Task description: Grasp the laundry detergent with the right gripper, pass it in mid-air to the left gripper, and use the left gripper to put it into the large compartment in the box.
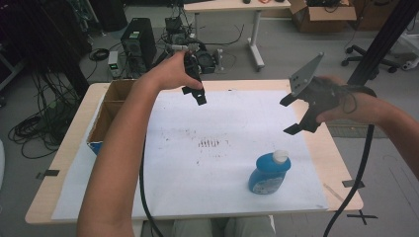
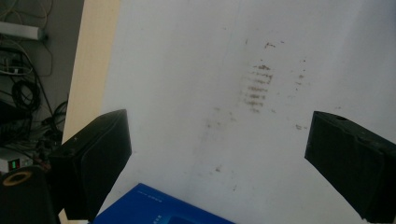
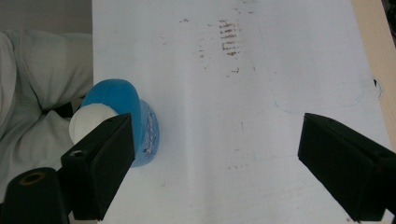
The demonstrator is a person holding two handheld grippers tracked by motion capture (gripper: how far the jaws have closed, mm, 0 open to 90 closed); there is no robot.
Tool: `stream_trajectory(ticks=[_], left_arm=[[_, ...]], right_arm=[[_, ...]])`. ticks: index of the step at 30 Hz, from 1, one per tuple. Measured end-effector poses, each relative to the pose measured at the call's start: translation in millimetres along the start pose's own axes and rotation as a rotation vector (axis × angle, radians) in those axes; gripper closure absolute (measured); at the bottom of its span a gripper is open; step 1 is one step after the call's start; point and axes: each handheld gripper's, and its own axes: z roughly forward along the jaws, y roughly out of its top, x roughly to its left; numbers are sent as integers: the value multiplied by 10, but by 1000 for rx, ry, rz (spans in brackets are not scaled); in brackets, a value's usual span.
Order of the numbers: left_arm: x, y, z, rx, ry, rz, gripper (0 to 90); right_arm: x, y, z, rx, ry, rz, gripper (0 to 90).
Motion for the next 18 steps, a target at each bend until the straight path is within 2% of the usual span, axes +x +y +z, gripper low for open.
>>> stream_trajectory(ticks=[9, 10, 18], left_arm=[[-17, 8, 10, -4, 4, -8, 73], [-15, 10, 5, 1, 5, -4, 72], [-11, 2, -3, -11, 11, -17, 72]], right_arm=[[-1, -33, -32, -4, 4, 1, 103], [11, -39, -40, -3, 17, 0, 103], [43, -123, -121, -10, 28, 11, 96]])
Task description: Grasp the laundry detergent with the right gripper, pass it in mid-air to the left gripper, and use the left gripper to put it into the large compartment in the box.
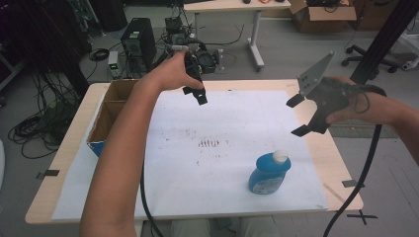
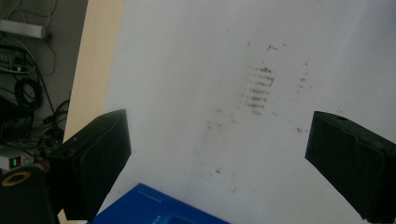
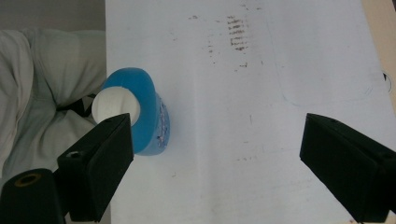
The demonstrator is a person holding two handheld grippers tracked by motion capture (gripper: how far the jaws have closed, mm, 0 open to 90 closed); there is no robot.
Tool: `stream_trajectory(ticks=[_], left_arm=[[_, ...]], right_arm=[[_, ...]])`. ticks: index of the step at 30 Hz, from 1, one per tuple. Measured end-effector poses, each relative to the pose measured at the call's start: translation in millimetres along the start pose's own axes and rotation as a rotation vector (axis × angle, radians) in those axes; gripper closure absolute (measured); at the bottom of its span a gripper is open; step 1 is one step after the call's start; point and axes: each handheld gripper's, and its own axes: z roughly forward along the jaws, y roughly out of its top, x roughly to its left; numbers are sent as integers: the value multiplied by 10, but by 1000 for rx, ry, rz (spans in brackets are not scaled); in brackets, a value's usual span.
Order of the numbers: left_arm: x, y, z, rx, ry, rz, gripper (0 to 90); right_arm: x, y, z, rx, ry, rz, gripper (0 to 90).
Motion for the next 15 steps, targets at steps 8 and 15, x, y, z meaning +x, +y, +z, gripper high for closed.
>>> stream_trajectory(ticks=[8, 15], left_arm=[[-4, -32, -17, 4, 5, -6, 72], [-24, -49, -2, 0, 9, -16, 73]], right_arm=[[69, -71, -86, -8, 17, 1, 83], [171, -154, -79, -22, 54, -22, 77]])
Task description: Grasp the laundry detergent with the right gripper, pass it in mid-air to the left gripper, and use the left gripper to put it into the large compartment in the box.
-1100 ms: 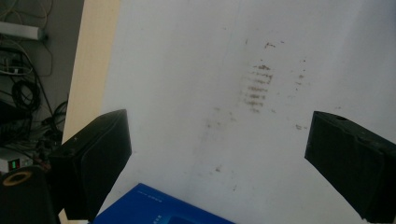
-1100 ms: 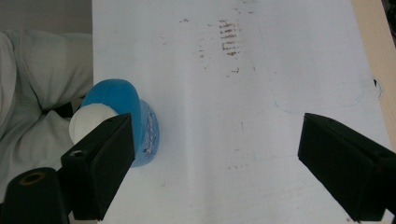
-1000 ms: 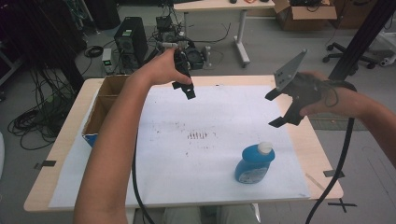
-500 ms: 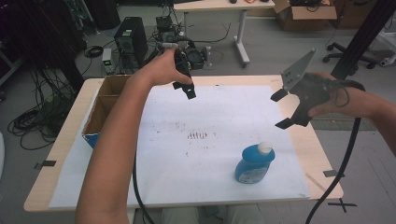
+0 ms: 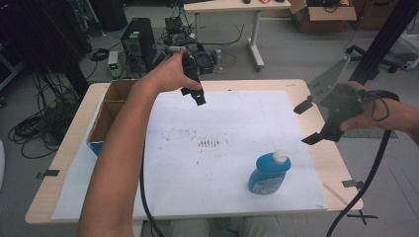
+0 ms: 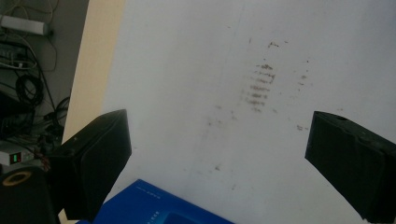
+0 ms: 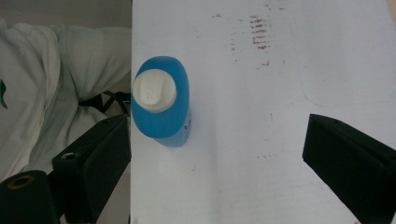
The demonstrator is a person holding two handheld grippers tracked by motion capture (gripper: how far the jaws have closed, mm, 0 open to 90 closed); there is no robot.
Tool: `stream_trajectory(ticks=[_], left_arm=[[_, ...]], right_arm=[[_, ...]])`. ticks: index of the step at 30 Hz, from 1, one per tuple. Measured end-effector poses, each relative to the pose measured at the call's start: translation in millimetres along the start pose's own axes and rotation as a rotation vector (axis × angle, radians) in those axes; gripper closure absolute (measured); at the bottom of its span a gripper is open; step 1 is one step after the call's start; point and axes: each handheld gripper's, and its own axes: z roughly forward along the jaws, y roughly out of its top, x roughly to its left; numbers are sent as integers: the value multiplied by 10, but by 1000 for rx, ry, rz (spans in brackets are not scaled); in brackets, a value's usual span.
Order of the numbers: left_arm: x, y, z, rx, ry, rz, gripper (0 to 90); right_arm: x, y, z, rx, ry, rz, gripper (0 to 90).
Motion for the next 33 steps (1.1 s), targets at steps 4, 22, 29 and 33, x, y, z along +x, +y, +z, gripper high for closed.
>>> stream_trajectory(ticks=[4, 22, 29, 33], left_arm=[[-1, 3, 0, 3, 1, 3, 73], [-21, 26, 28, 8, 4, 6, 75], [-22, 36, 28, 10, 3, 9, 75], [-29, 39, 29, 9, 4, 7, 74]], right_arm=[[61, -69, 48, -7, 16, -9, 76], [230, -408, 332, -42, 44, 5, 61], [263, -524, 424, -58, 53, 12, 60], [275, -598, 489, -77, 54, 20, 56]])
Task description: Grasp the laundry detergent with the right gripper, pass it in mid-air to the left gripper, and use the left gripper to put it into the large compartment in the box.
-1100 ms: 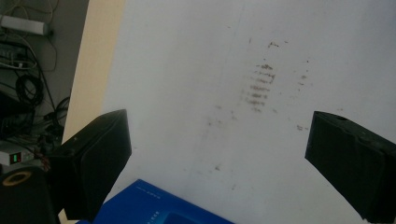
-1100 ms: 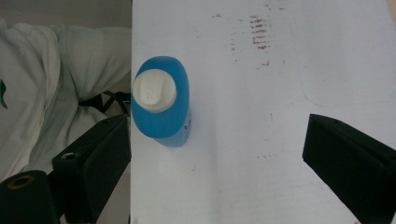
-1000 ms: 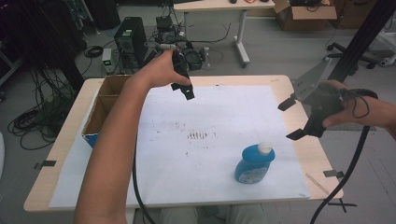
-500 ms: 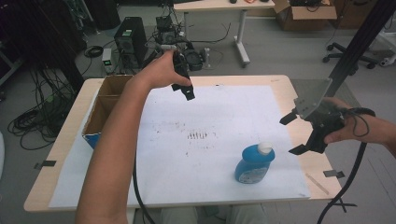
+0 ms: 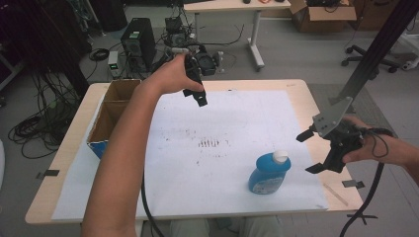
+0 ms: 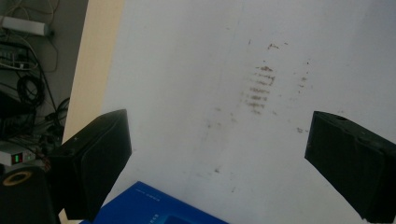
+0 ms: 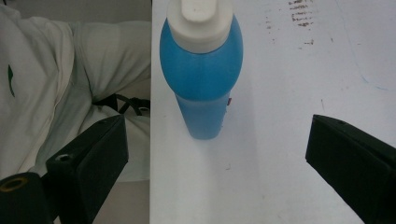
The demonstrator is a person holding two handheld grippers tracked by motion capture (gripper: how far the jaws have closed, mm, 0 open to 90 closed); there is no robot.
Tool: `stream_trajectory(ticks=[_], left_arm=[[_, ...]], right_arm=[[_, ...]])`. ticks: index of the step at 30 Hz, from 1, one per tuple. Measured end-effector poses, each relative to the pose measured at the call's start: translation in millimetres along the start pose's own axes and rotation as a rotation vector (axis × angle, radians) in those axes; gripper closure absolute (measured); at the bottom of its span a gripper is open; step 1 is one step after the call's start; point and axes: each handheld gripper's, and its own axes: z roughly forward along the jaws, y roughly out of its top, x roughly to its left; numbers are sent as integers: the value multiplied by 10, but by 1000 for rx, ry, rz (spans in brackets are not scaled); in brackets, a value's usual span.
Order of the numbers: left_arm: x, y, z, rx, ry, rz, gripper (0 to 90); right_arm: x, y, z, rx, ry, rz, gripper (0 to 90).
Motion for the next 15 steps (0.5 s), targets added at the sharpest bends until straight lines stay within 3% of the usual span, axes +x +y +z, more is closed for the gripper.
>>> stream_trajectory(ticks=[15], left_arm=[[1, 7, 13, 2, -3, 2, 74]], right_arm=[[-2, -224, 244, -78, 29, 18, 53]])
